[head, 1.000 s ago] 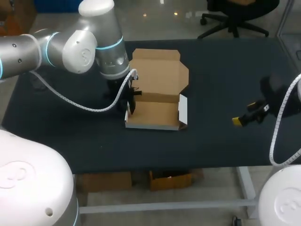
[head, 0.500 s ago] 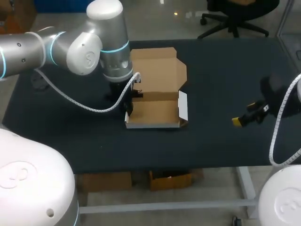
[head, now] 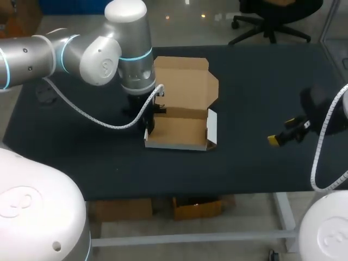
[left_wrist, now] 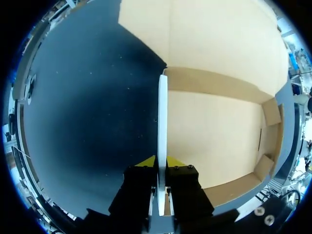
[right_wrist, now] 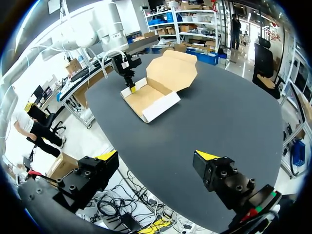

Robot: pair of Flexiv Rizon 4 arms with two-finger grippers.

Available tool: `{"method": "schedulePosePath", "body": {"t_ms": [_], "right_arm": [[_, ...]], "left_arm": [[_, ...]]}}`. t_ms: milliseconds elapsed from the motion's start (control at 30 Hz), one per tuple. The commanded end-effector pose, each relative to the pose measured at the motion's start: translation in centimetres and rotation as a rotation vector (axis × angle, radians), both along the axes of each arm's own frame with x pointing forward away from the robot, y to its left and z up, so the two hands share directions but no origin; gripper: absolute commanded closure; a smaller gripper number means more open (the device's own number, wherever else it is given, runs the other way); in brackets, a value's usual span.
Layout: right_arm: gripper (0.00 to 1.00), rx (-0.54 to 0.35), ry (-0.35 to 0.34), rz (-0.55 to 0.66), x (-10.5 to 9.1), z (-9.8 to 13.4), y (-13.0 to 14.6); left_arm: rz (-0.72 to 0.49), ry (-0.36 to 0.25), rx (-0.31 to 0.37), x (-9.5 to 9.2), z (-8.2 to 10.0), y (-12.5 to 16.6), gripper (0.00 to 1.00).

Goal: Assemble the packaging by folding the flat box into shape, placing the metal phone stand inside, and closing the box properly

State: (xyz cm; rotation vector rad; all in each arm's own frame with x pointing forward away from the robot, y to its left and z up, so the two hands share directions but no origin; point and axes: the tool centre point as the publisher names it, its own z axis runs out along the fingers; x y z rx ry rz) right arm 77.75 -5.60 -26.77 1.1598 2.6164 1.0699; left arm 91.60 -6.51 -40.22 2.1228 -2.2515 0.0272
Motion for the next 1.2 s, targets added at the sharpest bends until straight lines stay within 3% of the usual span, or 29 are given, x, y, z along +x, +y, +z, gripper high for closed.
{"method": "schedulePosePath", "body": {"t_ms": [33, 167, 300, 1200], "right_arm": [[0.00, 0.001, 0.000, 0.000, -0.02, 0.03, -0.04], [0.00, 0.002, 0.000, 0.000, -0.06, 0.00, -0.07], [0.00, 0.002, 0.001, -0.001, -0.08, -0.02, -0.09], [0.00, -0.011, 0.028, -0.051, 0.48, -0.38, 0.11]], "left_arm": [[-0.003, 0.009, 0.019, 0.36, -0.23, -0.48, 0.93], [-0.008, 0.014, 0.025, 0.41, -0.43, -0.51, 0.85], [-0.006, 0.015, 0.024, 0.44, -0.45, -0.49, 0.99], [-0.010, 0.013, 0.042, 0.28, -0.44, -0.32, 1.00]]}}
